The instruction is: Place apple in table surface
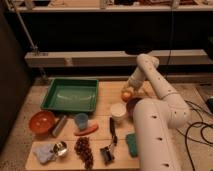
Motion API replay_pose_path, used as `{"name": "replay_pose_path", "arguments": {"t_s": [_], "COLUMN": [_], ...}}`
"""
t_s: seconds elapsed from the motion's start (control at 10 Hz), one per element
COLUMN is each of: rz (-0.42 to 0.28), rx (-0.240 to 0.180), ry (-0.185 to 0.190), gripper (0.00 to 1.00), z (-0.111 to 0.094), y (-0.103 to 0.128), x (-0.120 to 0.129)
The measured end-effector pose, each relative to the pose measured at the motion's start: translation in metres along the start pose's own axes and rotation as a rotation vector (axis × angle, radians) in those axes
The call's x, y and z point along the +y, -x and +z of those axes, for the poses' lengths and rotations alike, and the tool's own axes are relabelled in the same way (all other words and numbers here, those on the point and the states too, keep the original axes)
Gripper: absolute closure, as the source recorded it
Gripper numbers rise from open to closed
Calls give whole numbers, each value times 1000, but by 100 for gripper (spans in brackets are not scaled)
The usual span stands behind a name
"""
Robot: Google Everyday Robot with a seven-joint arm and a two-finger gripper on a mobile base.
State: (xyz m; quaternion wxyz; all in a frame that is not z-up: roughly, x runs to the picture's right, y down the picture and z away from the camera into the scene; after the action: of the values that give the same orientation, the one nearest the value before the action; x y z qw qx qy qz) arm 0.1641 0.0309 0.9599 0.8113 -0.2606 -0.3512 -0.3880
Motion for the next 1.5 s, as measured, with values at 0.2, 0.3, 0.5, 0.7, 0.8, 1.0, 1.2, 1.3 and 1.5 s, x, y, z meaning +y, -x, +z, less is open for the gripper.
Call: {"name": "replay_pose_path", "arguments": {"t_s": [0.2, 0.3, 0.5, 0.7, 0.8, 1.0, 1.2, 1.3, 1.5], "rz": [0, 1, 0, -7, -11, -20, -27, -31, -31], "rx": [-7, -11, -15, -11, -8, 4, 13, 18, 19], "ry": [-12, -18, -36, -47, -54, -72, -85, -92, -92], "gripper": [100, 100, 100, 100, 100, 100, 100, 100, 100], "z": [-7, -11, -23, -38, -46, -67, -85, -93, -93], "y": [3, 4, 8, 11, 13, 17, 20, 22, 22], "x": [-2, -3, -6, -12, -17, -26, -33, -37, -37]}}
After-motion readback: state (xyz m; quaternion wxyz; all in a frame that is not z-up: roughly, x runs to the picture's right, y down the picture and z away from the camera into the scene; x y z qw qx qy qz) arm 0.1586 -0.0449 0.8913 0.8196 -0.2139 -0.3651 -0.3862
